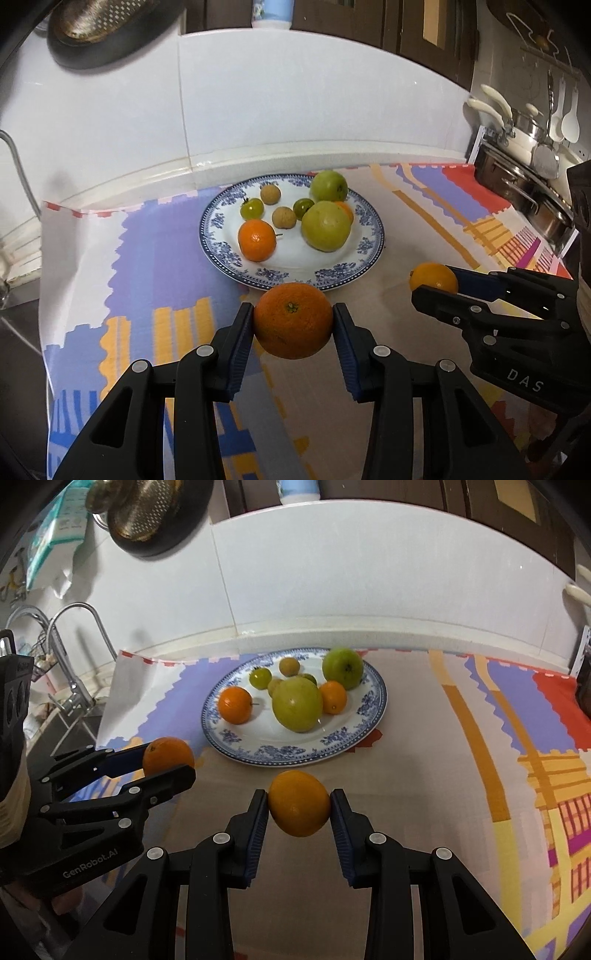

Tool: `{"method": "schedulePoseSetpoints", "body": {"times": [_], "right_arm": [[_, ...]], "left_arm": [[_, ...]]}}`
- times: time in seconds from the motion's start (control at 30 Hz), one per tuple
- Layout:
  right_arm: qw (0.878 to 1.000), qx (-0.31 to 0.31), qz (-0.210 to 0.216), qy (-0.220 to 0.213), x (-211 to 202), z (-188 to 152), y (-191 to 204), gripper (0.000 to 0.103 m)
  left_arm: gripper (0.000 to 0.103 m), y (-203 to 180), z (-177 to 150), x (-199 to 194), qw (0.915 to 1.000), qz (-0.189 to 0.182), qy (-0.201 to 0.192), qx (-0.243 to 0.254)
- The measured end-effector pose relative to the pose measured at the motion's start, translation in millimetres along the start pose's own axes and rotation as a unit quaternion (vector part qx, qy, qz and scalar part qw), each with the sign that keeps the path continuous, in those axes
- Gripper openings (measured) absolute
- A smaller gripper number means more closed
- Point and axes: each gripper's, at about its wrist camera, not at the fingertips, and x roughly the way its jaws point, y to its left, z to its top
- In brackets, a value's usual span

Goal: Organize fruits
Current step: 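Grasp an orange with the left tool while the right tool grasps the other orange, then carry both held oranges over the plate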

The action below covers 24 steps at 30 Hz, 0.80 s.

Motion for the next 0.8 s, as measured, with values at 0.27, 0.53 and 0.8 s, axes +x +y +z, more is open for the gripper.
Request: {"method": "schedulePoseSetpoints", "body": {"times": [0.27, 0.53, 0.8], "right_arm": [[0.999, -0.012, 0.006, -0.033, -28, 7, 4, 0.035], [0.997, -0.027, 0.008, -0.067, -49, 21, 6, 0.035], [0.995, -0.035, 0.014, -0.093, -57, 46, 4, 0.035]], "left_arm": [[0.042, -6, 6, -31, 0.9993, 0.019, -0.033, -0.004], [0.042, -11, 20, -53, 0.997, 0.036, -0.069, -0.003], [0.042, -10, 43, -61, 0.9933, 0.057, -0.1, -0.003]]}}
